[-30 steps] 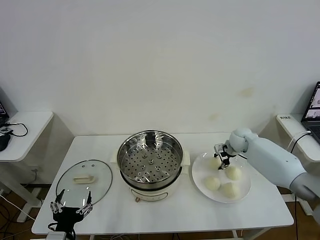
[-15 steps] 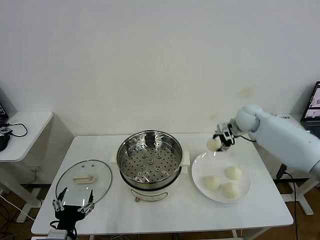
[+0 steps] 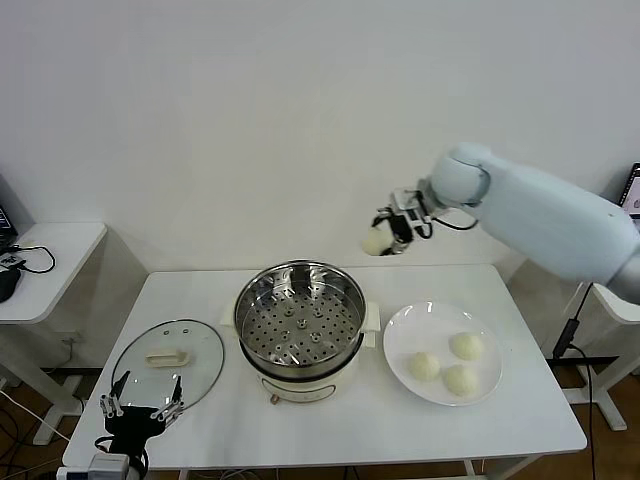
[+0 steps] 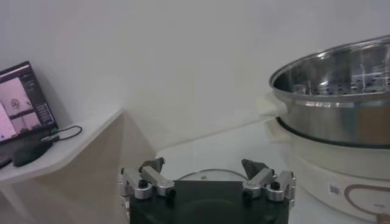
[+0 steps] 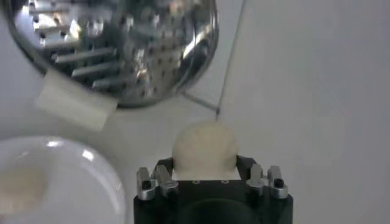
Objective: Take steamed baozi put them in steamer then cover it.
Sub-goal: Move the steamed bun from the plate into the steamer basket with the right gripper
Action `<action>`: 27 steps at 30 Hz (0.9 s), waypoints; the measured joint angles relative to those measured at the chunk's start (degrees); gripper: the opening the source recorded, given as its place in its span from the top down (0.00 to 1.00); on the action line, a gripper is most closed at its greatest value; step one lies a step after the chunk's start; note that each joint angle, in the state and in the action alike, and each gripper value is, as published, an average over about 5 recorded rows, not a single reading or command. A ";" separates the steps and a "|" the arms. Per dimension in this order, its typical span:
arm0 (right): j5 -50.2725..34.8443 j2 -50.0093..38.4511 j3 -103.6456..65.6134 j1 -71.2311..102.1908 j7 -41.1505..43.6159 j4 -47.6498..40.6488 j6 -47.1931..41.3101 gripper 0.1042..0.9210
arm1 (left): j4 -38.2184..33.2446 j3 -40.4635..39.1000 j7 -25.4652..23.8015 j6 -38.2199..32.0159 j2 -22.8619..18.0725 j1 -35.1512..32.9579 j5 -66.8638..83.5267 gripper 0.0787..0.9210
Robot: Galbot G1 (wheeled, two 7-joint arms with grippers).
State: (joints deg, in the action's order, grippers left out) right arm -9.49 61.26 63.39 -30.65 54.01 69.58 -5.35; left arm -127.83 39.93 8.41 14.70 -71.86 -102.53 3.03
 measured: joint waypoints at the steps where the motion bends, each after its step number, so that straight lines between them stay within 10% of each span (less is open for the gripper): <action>1: -0.04 0.99 0.64 -0.20 -0.22 -0.07 0.64 0.34 | 0.06 0.10 -0.02 0.00 0.08 0.03 0.05 0.12; 27: 17.45 14.37 9.82 3.11 -5.55 -6.80 21.73 0.34 | 0.46 1.03 -0.31 -0.09 -0.94 -0.20 0.18 0.12</action>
State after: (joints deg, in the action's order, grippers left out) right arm 7.96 75.63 73.21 -27.54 48.46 62.78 16.38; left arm -127.37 40.96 8.10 14.61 -72.80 -102.73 3.21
